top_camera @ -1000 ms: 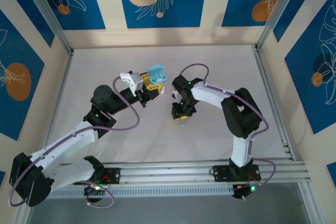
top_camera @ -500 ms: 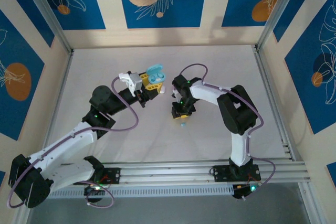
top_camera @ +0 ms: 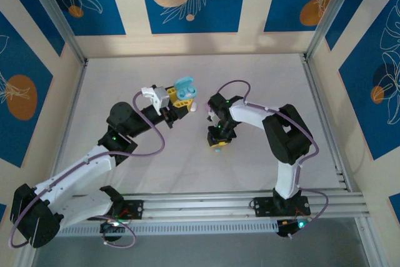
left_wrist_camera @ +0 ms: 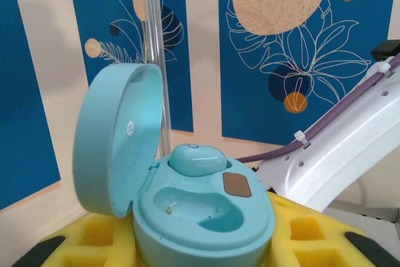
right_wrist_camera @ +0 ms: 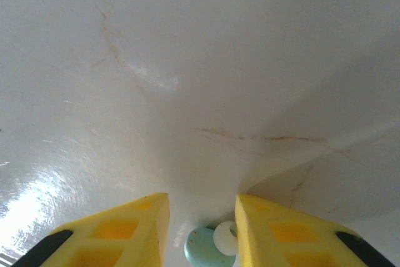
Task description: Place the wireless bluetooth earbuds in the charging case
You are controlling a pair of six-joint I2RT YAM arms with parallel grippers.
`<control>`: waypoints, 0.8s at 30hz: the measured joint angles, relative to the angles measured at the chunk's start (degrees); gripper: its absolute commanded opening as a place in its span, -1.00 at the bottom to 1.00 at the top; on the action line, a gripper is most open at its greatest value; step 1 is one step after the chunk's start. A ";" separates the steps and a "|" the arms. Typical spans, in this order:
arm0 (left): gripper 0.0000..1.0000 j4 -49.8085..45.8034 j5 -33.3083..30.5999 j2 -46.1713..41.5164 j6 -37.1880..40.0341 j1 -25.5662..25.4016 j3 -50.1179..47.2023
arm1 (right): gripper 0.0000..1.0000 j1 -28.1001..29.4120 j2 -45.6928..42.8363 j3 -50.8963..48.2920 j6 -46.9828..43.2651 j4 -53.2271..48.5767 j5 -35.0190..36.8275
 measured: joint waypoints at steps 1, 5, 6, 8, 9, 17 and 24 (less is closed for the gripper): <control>-0.31 0.00 0.00 0.00 -0.02 0.00 0.00 | -0.33 0.11 -0.07 -0.11 0.02 -0.17 0.02; -0.31 0.00 0.00 0.02 -0.04 0.00 0.00 | -0.32 0.42 -0.72 -0.87 0.42 -0.74 0.04; -0.31 0.02 0.00 0.02 -0.15 0.00 0.00 | -0.32 0.50 -1.01 -1.18 0.46 -0.96 0.04; -0.31 0.02 0.02 0.07 -0.17 0.00 0.00 | -0.32 0.61 -1.60 -1.79 0.70 -1.11 -0.07; -0.31 0.04 0.00 0.11 -0.20 0.00 0.00 | -0.32 0.72 -1.95 -2.08 0.85 -1.20 -0.24; -0.30 0.02 0.02 0.22 -0.20 0.00 0.00 | -0.30 1.42 -3.63 -2.89 1.75 -1.55 -1.46; -0.30 0.02 0.02 0.22 -0.20 0.00 0.00 | -0.29 1.95 -3.76 -2.97 1.75 -2.01 -2.51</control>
